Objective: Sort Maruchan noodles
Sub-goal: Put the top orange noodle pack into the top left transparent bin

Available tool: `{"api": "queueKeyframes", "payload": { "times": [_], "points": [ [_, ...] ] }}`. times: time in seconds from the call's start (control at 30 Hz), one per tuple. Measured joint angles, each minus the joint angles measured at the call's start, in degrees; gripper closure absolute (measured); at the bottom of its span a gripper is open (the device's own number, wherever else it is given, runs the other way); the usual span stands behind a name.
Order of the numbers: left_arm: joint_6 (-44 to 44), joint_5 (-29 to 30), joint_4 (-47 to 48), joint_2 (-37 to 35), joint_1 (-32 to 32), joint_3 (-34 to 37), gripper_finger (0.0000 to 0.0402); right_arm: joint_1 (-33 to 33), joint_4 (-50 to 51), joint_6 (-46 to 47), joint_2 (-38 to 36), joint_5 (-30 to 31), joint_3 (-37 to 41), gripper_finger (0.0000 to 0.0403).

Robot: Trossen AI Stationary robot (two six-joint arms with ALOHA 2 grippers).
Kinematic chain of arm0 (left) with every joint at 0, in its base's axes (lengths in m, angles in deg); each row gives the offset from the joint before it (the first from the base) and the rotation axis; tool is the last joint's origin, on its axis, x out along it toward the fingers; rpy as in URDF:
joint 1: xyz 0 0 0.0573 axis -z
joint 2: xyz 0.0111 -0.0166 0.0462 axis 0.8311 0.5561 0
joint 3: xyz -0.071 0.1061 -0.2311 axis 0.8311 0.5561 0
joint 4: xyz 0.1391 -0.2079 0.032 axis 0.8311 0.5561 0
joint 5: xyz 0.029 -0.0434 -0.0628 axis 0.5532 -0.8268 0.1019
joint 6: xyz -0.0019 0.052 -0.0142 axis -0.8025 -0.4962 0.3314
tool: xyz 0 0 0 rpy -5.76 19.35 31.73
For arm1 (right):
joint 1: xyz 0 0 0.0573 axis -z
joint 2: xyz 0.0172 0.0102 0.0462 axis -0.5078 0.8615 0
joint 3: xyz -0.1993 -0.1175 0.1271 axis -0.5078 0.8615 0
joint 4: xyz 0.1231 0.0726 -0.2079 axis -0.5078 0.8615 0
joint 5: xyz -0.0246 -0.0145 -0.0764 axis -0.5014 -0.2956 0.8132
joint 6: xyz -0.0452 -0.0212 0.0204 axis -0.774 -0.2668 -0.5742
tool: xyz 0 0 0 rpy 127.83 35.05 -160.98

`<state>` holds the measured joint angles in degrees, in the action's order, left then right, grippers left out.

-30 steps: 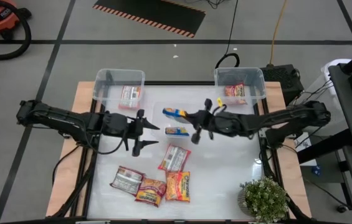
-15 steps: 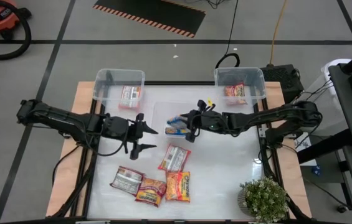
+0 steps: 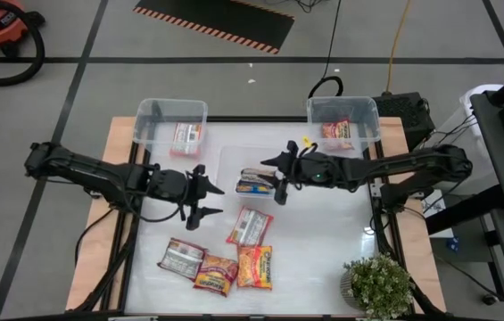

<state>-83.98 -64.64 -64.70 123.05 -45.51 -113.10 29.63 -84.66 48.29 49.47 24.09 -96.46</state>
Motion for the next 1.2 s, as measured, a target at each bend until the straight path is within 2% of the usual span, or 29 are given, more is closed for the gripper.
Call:
{"api": "queueKeyframes", "payload": {
  "times": [0.4, 0.73, 0.9, 1.07, 1.2],
  "points": [
    [11.2, 0.8, 5.2, 6.1, 2.4, 0.0, 0.0140, -0.3, -0.1, -2.0, -5.2, 0.1, 0.0, 0.0229],
    [21.4, 10.3, 6.1, 8.2, 11.4, 0.0, 0.0140, 0.0, -2.7, -2.2, -9.4, 0.0, 0.0, 0.0229],
    [22.8, 15.1, 6.7, 8.2, 15.3, 0.0, 0.0140, 0.0, -2.7, -2.5, -10.8, -1.5, 0.0, 0.0229],
    [25.2, 17.2, 7.8, 9.0, 17.7, 0.0, 0.0140, 0.1, -4.5, -8.6, -11.0, -1.5, 0.0, 0.0229],
    [26.7, 17.3, 8.8, 11.1, 20.1, 0.0, 0.0140, 0.9, -10.2, -12.2, -10.6, -1.4, 0.0, 0.0229]
  ]
}}
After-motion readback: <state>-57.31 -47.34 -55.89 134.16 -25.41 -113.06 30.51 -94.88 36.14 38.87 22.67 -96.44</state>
